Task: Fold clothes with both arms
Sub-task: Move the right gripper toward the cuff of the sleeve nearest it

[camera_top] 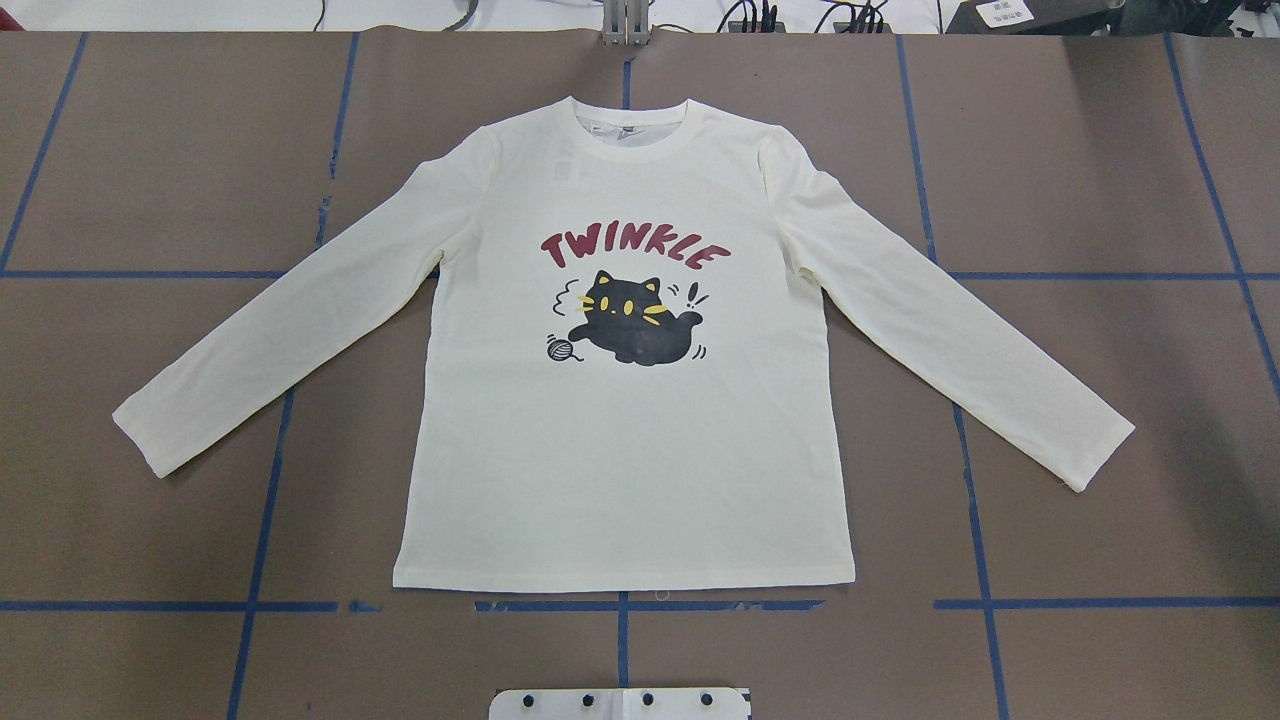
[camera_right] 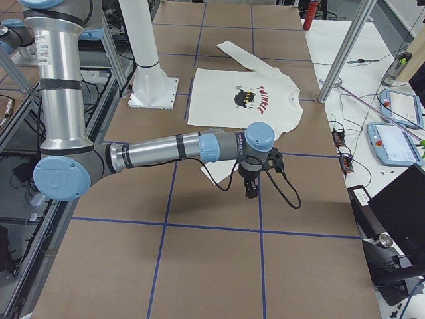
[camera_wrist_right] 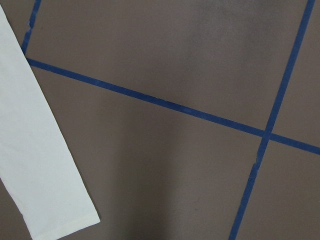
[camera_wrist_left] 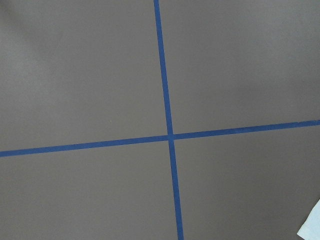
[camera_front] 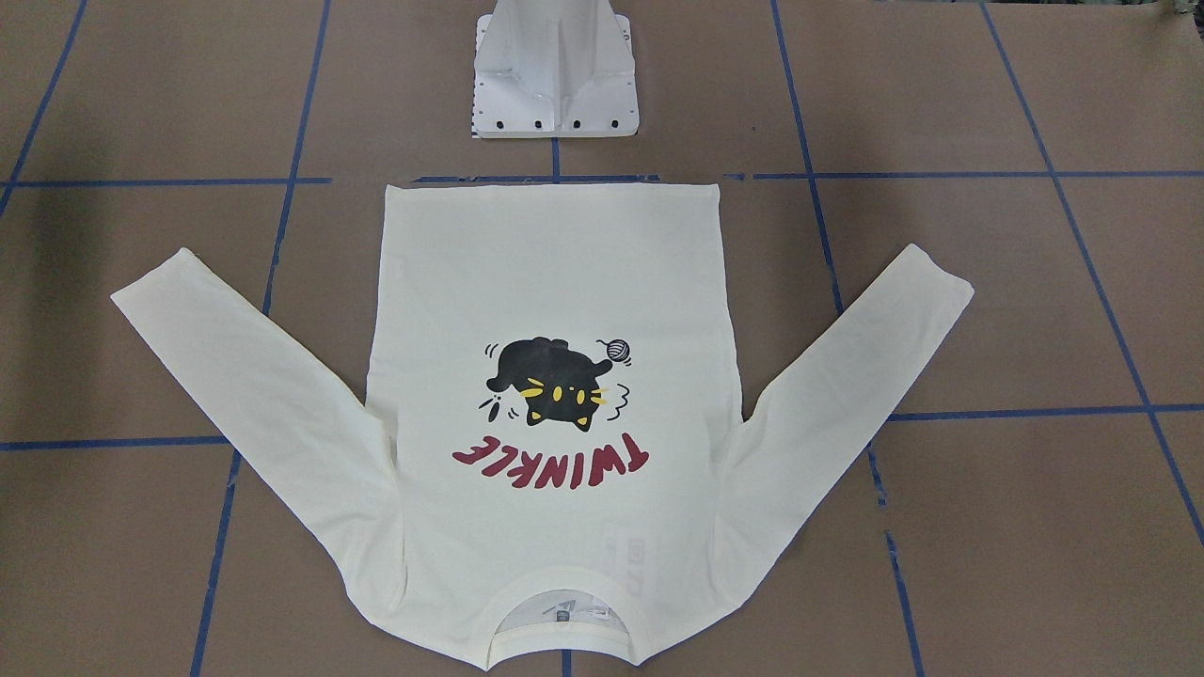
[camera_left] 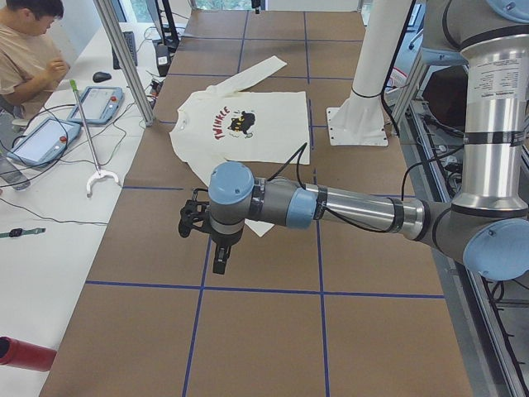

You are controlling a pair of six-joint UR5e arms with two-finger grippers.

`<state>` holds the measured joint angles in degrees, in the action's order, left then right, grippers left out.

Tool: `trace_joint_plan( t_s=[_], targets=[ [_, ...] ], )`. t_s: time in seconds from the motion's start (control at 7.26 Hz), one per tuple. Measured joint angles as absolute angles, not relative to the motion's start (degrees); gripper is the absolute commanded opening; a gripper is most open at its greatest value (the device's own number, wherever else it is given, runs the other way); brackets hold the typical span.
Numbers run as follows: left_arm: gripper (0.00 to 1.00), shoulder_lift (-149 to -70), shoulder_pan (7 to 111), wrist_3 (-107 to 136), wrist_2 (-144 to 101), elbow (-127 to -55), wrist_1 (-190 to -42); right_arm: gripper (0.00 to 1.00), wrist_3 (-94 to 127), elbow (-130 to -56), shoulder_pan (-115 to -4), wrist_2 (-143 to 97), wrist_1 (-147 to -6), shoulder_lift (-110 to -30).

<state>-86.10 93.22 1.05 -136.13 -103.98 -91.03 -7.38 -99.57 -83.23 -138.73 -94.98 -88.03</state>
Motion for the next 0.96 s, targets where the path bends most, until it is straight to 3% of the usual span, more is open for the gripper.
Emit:
trace_joint_plan(
  t_s=[0.55, 0.96],
  targets=[
    [1.00, -85.69, 92.96, 1.51, -137.32, -107.23, -91.62, 1.00, -7.30, -99.69, -83.01, -139.50, -93.55, -88.98],
    [1.00, -85.53, 92.90, 1.52, -141.58, -107.56, -94.39, 0.98, -2.43, -99.38, -76.81, -142.04, -77.36, -94.44]
  ],
)
